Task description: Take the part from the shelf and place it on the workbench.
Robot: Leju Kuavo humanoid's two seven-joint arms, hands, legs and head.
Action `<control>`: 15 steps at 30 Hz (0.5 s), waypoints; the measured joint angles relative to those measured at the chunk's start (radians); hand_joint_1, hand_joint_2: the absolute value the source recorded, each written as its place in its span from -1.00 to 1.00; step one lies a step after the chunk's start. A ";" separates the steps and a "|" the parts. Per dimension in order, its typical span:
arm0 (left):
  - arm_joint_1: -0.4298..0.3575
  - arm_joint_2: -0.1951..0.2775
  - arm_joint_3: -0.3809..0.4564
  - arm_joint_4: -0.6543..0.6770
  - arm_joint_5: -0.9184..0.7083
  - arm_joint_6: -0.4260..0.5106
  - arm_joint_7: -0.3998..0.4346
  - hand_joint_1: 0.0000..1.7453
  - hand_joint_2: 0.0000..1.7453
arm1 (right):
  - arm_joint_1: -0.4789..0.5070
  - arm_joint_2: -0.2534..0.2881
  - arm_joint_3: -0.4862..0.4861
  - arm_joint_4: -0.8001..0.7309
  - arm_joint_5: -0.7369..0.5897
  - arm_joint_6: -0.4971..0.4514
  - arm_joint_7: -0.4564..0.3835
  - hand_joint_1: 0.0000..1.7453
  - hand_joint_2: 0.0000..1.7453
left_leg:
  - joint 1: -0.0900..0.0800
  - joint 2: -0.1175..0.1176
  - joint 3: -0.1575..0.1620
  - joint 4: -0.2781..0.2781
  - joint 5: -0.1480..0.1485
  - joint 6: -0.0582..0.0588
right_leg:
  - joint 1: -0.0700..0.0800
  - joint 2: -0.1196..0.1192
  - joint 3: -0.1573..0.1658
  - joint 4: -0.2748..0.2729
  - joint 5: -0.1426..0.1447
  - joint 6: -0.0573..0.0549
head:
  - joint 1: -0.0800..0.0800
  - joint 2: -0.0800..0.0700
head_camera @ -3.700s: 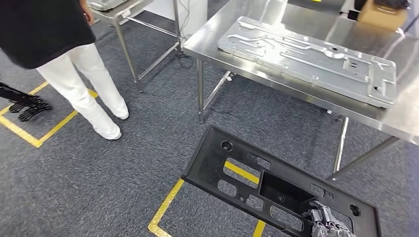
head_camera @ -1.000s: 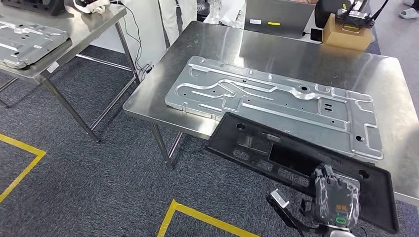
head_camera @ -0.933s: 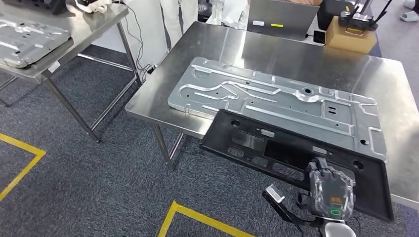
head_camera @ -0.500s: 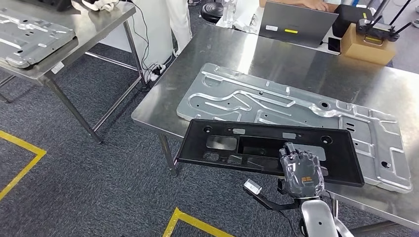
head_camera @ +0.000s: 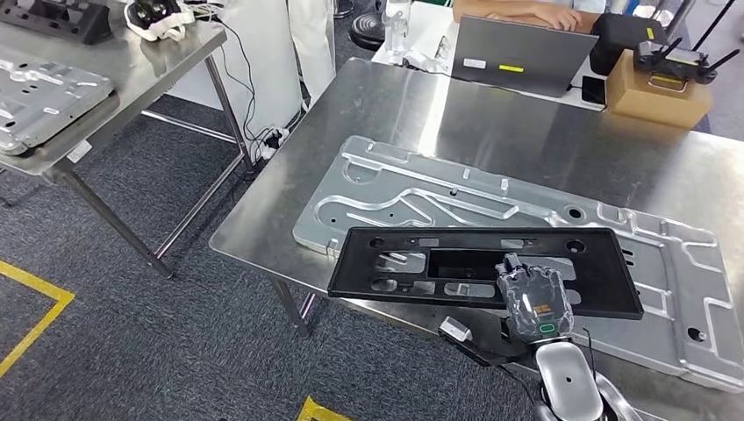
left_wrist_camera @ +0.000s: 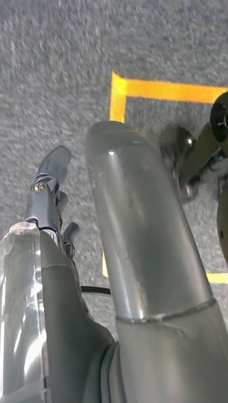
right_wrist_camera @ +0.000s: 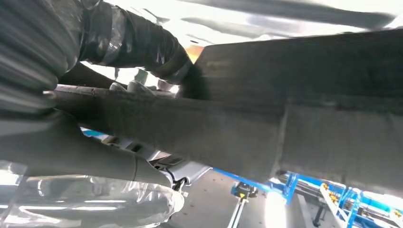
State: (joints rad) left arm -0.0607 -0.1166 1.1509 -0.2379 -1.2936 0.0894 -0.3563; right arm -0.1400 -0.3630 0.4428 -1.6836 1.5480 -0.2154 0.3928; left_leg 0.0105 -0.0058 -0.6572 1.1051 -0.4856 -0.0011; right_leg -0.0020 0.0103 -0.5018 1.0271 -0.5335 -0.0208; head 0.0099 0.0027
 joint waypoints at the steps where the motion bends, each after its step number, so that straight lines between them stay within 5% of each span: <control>1: 0.001 0.001 0.000 0.000 -0.001 0.000 0.000 -1.00 -1.00 | -0.004 0.002 -0.009 0.013 0.000 -0.002 -0.006 1.00 1.00 | -0.002 0.000 0.003 -0.033 0.038 0.006 | 0.001 0.001 0.007 0.001 -0.011 0.006 | 0.000 0.000; 2: 0.002 0.001 0.000 0.000 -0.001 -0.001 0.000 -1.00 -1.00 | -0.006 0.006 -0.021 0.026 0.000 -0.006 -0.014 1.00 1.00 | -0.005 0.000 0.005 -0.050 0.057 0.013 | 0.001 0.002 0.011 0.003 -0.018 0.013 | 0.000 0.000; 6: 0.002 0.000 0.000 0.000 0.003 -0.001 0.000 -1.00 -1.00 | 0.007 0.017 -0.110 0.055 0.000 -0.038 -0.056 1.00 1.00 | -0.002 -0.003 0.043 -0.072 0.049 0.041 | -0.002 0.001 -0.004 0.065 -0.009 0.037 | 0.001 0.000; 9: 0.002 0.000 0.002 0.000 0.004 0.003 0.001 -1.00 -1.00 | 0.051 0.030 -0.222 0.064 0.000 -0.060 -0.093 1.00 1.00 | 0.000 -0.007 0.080 -0.089 0.032 0.052 | -0.009 -0.002 -0.113 0.219 -0.054 0.053 | 0.001 0.000; 11: 0.005 0.001 0.003 0.000 0.004 0.004 0.002 -1.00 -1.00 | 0.097 0.043 -0.296 0.065 0.000 -0.076 -0.117 1.00 1.00 | 0.000 -0.012 0.102 -0.092 0.013 0.051 | -0.014 -0.004 -0.176 0.263 -0.098 0.061 | 0.001 0.000; 13: 0.008 0.000 0.004 0.000 0.005 0.005 0.003 -1.00 -1.00 | 0.140 0.056 -0.355 0.060 0.000 -0.091 -0.133 1.00 1.00 | 0.000 -0.013 0.132 -0.092 -0.010 0.047 | -0.017 -0.007 -0.187 0.199 -0.063 0.061 | 0.001 0.000; 15: 0.008 0.000 0.005 0.000 0.005 0.005 0.003 -1.00 -1.00 | 0.174 0.069 -0.401 0.052 0.000 -0.099 -0.143 1.00 1.00 | 0.000 -0.012 0.159 -0.092 -0.036 0.039 | -0.017 -0.013 -0.171 0.082 0.048 0.055 | 0.000 0.000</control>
State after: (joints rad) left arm -0.0525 -0.1166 1.1562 -0.2376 -1.2888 0.0943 -0.3534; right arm 0.0337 -0.2937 0.0413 -1.6313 1.5480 -0.3148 0.2496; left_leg 0.0103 -0.0182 -0.4979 1.0131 -0.5214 0.0374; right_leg -0.0187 -0.0023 -0.6724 1.1093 -0.4851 0.0340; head 0.0104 0.0027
